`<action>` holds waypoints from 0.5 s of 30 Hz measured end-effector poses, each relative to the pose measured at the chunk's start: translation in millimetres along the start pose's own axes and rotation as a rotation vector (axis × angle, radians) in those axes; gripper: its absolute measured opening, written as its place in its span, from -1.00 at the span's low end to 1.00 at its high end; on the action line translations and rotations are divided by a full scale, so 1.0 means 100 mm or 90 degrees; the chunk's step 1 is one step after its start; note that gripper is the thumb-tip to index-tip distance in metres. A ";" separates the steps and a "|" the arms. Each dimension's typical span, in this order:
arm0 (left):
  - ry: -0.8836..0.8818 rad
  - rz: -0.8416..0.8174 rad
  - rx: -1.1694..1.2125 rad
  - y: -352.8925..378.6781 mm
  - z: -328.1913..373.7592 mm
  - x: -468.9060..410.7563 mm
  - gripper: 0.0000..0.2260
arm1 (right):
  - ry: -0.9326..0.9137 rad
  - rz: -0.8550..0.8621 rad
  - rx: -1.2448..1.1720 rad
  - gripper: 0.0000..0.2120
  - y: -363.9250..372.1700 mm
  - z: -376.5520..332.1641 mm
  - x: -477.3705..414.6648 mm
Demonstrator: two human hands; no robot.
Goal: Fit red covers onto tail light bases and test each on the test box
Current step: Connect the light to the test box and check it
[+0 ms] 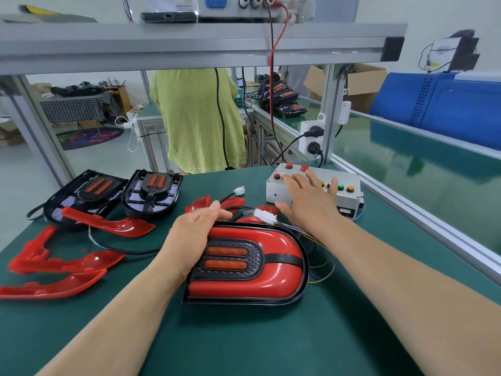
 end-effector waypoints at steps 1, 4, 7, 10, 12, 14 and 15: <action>0.001 0.000 0.000 0.00 0.00 0.00 -0.67 | -0.003 -0.004 0.007 -0.38 0.00 0.01 0.00; 0.001 -0.002 0.001 0.00 0.01 0.01 -0.67 | -0.002 -0.019 0.027 -0.41 0.02 0.04 0.00; 0.001 0.001 0.003 0.00 0.02 0.01 -0.67 | 0.006 -0.040 0.031 -0.39 0.04 0.05 -0.02; 0.002 0.001 0.006 0.00 0.02 0.01 -0.67 | 0.009 -0.048 0.029 -0.39 0.03 0.04 -0.03; 0.001 -0.001 0.008 0.00 0.01 0.01 -0.67 | 0.008 -0.054 0.033 -0.39 0.03 0.05 -0.03; 0.003 0.002 -0.004 0.00 0.01 0.00 -0.67 | 0.008 -0.059 0.034 -0.38 0.02 0.05 -0.03; 0.004 0.003 -0.006 0.00 0.00 0.00 -0.67 | 0.007 -0.061 0.034 -0.38 0.01 0.04 -0.03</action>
Point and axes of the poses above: each hand's wrist, its own x-axis away from the middle knuckle, its own y-axis out of the palm, z = x × y, the point moved 2 cm from there along -x, towards the middle knuckle, and after that the axes turned 2 degrees about y, right-handed, at the moved point
